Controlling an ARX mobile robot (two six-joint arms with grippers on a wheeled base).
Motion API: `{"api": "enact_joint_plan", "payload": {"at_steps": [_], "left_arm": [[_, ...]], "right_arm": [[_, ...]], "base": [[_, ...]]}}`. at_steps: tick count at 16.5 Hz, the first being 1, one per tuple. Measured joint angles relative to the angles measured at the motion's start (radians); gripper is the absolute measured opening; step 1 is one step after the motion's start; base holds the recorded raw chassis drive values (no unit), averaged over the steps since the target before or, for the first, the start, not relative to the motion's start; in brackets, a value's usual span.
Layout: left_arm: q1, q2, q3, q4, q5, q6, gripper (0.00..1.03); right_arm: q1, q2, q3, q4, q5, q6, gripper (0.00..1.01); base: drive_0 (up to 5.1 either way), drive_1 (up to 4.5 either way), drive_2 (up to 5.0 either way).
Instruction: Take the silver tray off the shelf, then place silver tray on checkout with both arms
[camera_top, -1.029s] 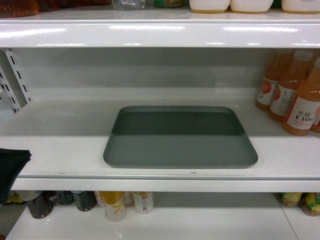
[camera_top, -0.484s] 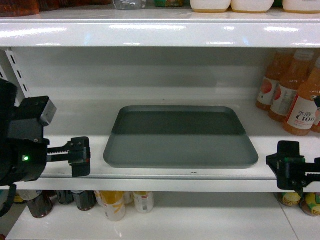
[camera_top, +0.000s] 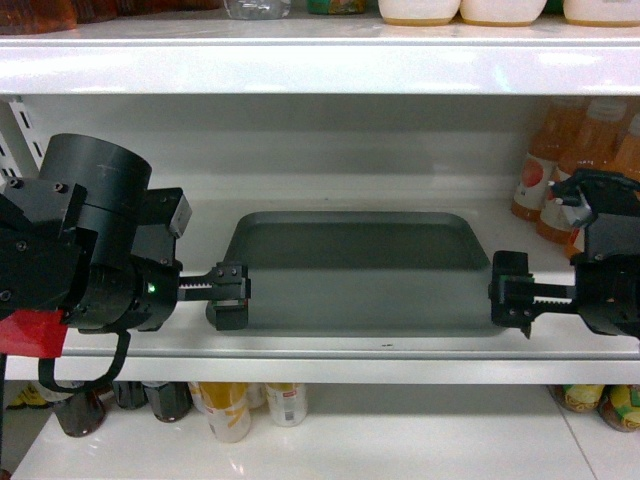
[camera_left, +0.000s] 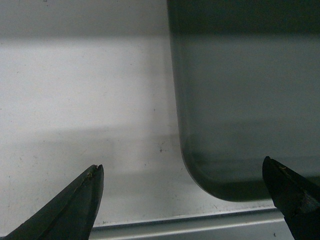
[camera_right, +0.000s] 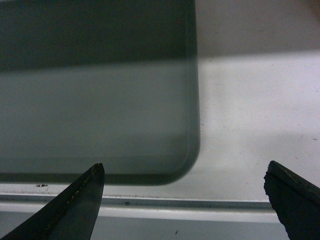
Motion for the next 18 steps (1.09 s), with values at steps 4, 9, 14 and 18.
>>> {"api": "enact_joint_plan", "payload": {"at_steps": [4, 9, 14, 18], "left_arm": [[0.002, 0.050, 0.041, -0.025, -0.022, -0.004, 0.98], [0.018, 0.100, 0.110, -0.057, -0.026, -0.022, 0.98], [0.022, 0.135, 0.176, -0.088, -0.030, -0.034, 0.98], [0.023, 0.161, 0.208, -0.116, -0.040, -0.034, 0.98]], "right_arm": [[0.026, 0.096, 0.102, -0.037, 0.031, 0.004, 0.98], [0.032, 0.221, 0.267, -0.108, 0.104, 0.010, 0.98], [0.023, 0.318, 0.440, -0.216, 0.127, 0.039, 0.98], [0.025, 0.358, 0.504, -0.282, 0.109, 0.039, 0.98]], "base": [[0.0, 0.00, 0.0], [0.0, 0.00, 0.0], [0.0, 0.00, 0.0], [0.0, 0.00, 0.0]]}}
